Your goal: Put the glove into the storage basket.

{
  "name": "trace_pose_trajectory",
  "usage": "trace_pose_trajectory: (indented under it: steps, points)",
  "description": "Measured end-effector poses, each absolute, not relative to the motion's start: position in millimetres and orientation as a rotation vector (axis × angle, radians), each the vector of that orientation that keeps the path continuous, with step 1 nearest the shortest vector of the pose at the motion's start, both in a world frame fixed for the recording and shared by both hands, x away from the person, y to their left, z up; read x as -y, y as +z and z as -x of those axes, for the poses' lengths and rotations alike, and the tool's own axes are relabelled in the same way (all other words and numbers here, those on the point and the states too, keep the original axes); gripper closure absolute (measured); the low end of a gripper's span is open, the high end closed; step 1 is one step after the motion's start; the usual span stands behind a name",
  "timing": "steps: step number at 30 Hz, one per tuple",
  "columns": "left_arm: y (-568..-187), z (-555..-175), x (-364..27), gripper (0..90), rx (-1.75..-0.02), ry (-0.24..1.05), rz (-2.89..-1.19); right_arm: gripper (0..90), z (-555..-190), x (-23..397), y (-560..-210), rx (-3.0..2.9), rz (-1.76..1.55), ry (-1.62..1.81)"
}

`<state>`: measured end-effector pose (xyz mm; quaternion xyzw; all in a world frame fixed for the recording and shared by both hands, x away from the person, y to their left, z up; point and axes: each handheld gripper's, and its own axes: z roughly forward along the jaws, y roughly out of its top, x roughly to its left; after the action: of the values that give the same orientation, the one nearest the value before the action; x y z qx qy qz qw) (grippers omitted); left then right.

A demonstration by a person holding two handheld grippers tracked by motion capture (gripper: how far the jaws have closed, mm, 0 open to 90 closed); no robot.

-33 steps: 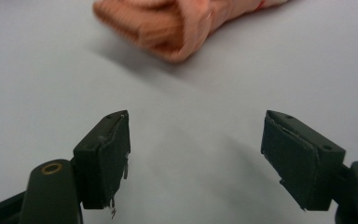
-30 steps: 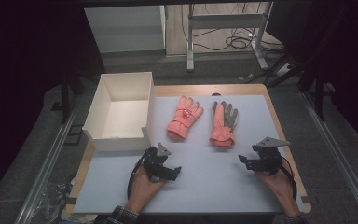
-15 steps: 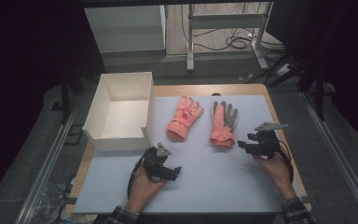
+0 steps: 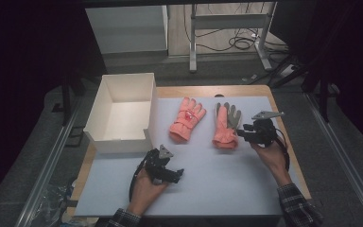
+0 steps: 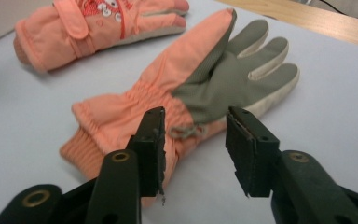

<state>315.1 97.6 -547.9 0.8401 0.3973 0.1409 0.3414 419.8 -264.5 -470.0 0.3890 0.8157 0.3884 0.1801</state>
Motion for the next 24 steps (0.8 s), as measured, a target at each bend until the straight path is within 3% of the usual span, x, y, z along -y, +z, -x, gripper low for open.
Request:
trace_pose_trajectory:
  steps: [5, 24]
  points:
    - [-547.9, -315.2, -97.7, 1.4, -1.033, 0.367, -2.186, 63.7, -436.5, 256.8, -465.2, -2.303, -1.11, 1.124]
    - [-547.9, -315.2, -97.7, 1.4, -1.032, 0.367, -2.186, 65.7, -480.2, 233.3, -473.2, -2.314, -1.124, 1.032]
